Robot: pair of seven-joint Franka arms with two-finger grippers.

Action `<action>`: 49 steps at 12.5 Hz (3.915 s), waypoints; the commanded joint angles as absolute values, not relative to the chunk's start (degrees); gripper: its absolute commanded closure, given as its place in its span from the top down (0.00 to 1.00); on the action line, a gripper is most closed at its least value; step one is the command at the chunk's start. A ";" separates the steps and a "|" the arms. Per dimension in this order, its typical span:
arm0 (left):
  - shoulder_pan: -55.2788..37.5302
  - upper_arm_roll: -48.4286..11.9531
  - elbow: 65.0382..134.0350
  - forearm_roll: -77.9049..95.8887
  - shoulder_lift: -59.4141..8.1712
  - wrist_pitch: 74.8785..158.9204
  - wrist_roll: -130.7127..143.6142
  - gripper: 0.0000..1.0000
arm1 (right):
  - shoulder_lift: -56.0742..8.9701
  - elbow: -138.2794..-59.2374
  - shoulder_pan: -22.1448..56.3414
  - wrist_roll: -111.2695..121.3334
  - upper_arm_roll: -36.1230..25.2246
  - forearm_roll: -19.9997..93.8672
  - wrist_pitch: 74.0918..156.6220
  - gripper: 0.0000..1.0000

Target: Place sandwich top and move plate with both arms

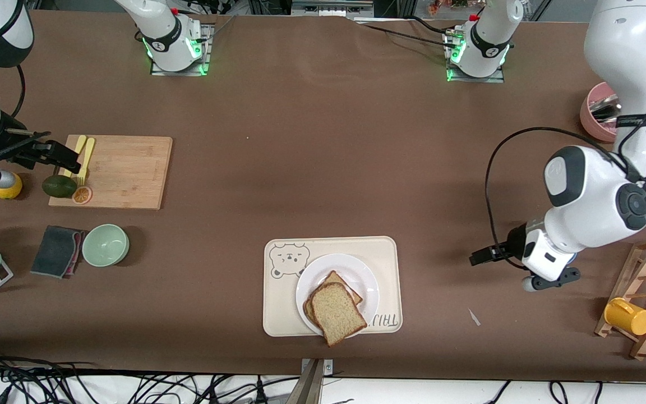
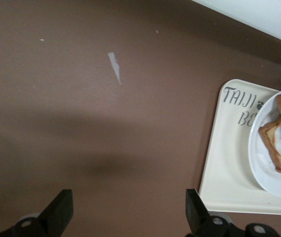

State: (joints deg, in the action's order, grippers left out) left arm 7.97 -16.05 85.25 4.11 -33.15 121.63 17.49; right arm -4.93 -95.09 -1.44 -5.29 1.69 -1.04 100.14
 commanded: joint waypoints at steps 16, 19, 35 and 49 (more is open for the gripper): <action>12.30 -9.14 85.43 -7.29 -13.11 99.77 11.08 1.00 | -5.19 -94.39 -1.58 -5.01 1.67 -0.09 99.93 1.00; 12.22 -9.31 85.43 -6.33 -8.71 95.29 11.07 1.00 | -5.19 -94.39 -1.58 -5.01 1.67 -0.09 99.93 1.00; 3.69 -1.23 95.18 0.97 -2.90 92.81 3.08 1.00 | -5.45 -94.22 -1.67 -4.83 1.67 -0.62 99.93 1.00; 3.52 -1.93 94.83 0.70 -0.18 96.41 3.43 1.00 | -5.54 -94.31 -1.85 -4.83 1.58 -0.09 100.02 1.00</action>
